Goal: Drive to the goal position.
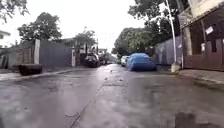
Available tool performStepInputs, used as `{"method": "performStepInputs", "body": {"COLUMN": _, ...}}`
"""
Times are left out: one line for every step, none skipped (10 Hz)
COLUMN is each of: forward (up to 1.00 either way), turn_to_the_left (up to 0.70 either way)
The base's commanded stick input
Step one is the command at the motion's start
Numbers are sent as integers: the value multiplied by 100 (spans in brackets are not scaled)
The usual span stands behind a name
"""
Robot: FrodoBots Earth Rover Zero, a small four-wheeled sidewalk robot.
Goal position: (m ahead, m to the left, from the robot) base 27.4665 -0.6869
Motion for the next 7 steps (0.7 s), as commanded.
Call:
{"method": "performStepInputs", "body": {"forward": 100, "turn_to_the_left": 2}}
{"method": "performStepInputs", "body": {"forward": 100, "turn_to_the_left": 27}}
{"method": "performStepInputs", "body": {"forward": 100, "turn_to_the_left": 9}}
{"method": "performStepInputs", "body": {"forward": 100, "turn_to_the_left": 0}}
{"method": "performStepInputs", "body": {"forward": 100, "turn_to_the_left": 0}}
{"method": "performStepInputs", "body": {"forward": 100, "turn_to_the_left": 0}}
{"method": "performStepInputs", "body": {"forward": 100, "turn_to_the_left": 0}}
